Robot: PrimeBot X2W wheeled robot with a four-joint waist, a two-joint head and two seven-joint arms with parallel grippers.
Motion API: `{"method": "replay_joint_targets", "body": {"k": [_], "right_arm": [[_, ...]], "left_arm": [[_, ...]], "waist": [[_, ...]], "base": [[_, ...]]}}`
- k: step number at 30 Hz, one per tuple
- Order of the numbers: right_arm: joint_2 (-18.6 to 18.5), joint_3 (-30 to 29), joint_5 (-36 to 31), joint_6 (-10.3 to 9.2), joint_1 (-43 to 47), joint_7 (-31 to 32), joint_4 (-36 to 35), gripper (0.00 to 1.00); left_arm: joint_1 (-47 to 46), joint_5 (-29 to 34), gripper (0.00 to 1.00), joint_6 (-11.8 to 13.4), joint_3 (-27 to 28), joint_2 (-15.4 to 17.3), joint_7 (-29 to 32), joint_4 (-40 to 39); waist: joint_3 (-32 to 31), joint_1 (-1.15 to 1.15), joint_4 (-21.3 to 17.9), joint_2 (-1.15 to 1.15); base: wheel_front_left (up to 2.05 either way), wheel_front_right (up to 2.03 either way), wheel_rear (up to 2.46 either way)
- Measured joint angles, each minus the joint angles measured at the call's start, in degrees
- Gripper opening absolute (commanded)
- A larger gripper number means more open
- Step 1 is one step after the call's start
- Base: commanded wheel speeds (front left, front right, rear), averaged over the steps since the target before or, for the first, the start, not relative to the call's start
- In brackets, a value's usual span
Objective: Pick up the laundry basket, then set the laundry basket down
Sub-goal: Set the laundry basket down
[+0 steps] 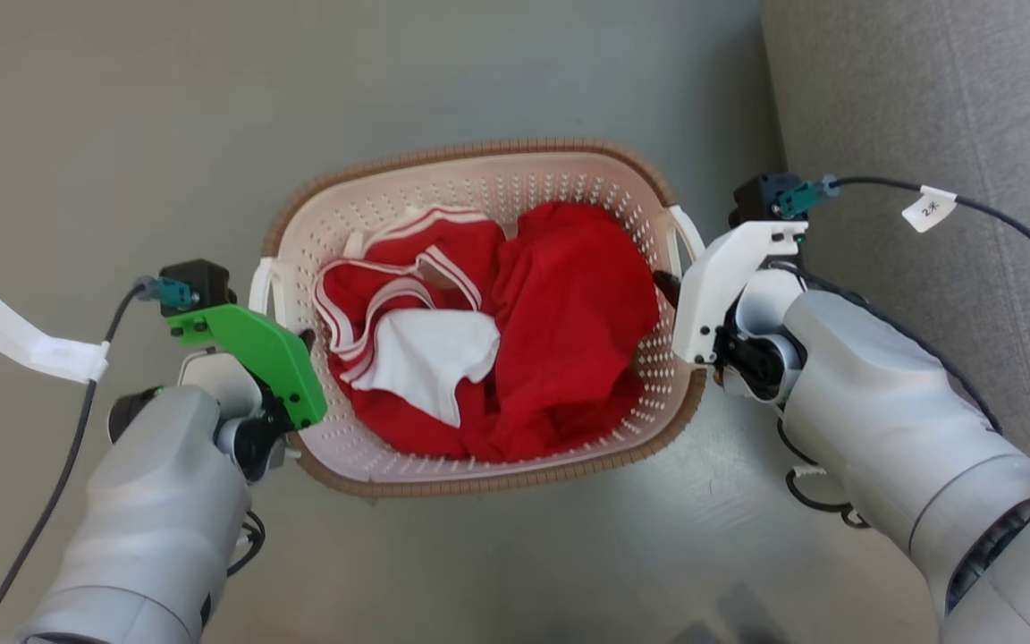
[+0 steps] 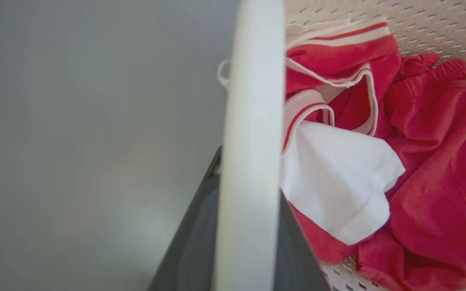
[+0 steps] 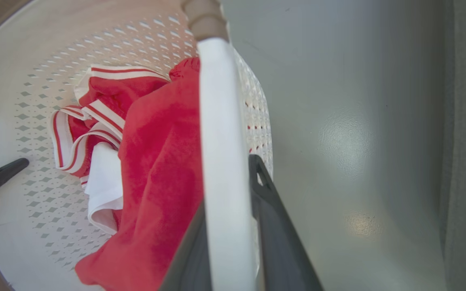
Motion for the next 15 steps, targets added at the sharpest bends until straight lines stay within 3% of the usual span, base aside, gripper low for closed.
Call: {"method": "replay_joint_targets", "body": {"k": [15], "right_arm": [[0.0, 0.1, -1.1, 0.58, -3.9, -5.7, -0.1, 0.0]], "left_arm": [[-4.3, 0.6, 0.0, 0.2, 0.2, 0.3, -5.1, -0.2]], "waist": [[9.5, 0.0, -0.3, 0.0]], "base": [[0.0, 0.0, 0.0]]}}
